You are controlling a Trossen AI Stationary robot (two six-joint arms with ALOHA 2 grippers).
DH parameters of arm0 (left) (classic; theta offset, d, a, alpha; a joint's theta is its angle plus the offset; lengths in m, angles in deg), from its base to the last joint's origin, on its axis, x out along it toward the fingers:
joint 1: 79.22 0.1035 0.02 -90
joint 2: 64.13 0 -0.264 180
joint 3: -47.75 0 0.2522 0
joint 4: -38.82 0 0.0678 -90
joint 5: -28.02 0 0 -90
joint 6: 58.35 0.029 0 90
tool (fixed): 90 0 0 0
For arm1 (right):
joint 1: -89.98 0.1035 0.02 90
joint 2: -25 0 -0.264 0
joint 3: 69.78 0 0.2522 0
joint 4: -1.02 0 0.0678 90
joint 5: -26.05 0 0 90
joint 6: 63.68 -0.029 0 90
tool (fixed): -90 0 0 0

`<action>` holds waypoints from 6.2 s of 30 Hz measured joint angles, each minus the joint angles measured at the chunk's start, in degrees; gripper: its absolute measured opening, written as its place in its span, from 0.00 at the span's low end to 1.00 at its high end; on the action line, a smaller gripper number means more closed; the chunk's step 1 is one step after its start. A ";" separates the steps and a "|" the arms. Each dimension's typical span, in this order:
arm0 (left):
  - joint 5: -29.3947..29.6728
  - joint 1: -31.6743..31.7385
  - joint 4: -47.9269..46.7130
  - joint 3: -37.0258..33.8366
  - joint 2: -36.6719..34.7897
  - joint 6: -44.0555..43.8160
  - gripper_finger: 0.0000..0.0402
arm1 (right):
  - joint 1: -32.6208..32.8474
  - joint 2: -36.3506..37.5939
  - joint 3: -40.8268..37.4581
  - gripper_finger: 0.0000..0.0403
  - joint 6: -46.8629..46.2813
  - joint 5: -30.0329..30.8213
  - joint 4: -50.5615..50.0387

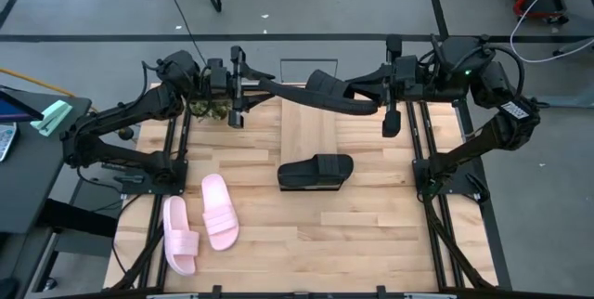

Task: Pick and place slides into the shelf
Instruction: Put the black slipper on the shelf

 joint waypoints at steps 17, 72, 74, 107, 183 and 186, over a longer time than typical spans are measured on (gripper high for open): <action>-0.77 -0.07 1.52 -0.02 -0.02 1.27 0.23 | -0.04 0.05 -0.07 0.10 -2.88 0.85 -2.23; 22.28 -4.14 -26.30 -0.02 7.13 38.10 0.21 | 0.42 7.60 0.01 0.50 -12.48 13.35 -22.55; 25.84 -4.24 -25.87 -0.01 8.37 36.97 0.21 | 0.42 7.27 0.01 0.50 -12.48 13.36 -22.76; 29.19 -8.66 12.57 -30.55 12.85 64.15 0.20 | 0.35 5.07 0.01 0.42 -13.58 16.30 -23.02; 22.03 -6.64 13.57 -34.88 23.71 52.46 0.31 | -2.29 1.77 0.01 0.37 -17.36 16.17 -23.00; 21.84 -6.67 13.38 -34.88 23.71 50.55 0.36 | -2.29 1.77 0.01 0.37 -17.36 16.14 -23.00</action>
